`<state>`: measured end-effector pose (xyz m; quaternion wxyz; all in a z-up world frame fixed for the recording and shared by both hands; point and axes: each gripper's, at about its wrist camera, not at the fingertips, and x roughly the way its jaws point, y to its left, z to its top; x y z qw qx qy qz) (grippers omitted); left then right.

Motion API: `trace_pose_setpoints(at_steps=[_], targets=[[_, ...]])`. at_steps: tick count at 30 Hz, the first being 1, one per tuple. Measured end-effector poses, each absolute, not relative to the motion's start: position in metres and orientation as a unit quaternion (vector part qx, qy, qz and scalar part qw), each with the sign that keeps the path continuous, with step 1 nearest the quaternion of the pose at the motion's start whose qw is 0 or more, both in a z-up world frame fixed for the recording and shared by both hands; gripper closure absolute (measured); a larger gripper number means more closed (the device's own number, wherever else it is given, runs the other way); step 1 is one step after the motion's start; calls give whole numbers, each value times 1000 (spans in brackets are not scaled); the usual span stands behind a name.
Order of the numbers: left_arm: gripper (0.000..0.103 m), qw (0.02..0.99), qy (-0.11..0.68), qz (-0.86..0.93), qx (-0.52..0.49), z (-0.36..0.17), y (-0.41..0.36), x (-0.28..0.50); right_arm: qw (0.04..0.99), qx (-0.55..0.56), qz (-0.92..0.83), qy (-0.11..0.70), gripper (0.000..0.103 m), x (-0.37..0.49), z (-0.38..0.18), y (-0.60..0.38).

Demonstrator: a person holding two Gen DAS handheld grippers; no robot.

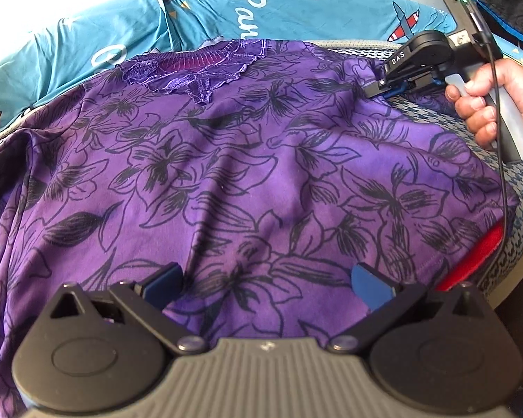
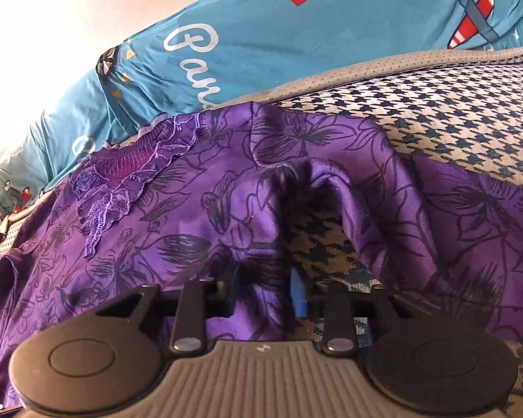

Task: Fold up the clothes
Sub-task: 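Pull the held sleeve outward with the right gripper and release it flat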

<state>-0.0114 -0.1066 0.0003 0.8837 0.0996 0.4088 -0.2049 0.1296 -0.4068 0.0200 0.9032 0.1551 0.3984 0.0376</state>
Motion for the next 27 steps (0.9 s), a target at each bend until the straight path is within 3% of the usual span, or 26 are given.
trace_pose_setpoints(at_steps=[11, 21, 27], targets=[[0, 877, 418, -211, 103, 1, -98, -29, 913, 118, -39, 388, 99, 127, 23, -411], [0, 870, 427, -217, 116, 2, -95, -44, 907, 138, -75, 390, 97, 91, 45, -429], [0, 874, 427, -228, 47, 11, -83, -40, 915, 140, -60, 375, 91, 47, 60, -418]])
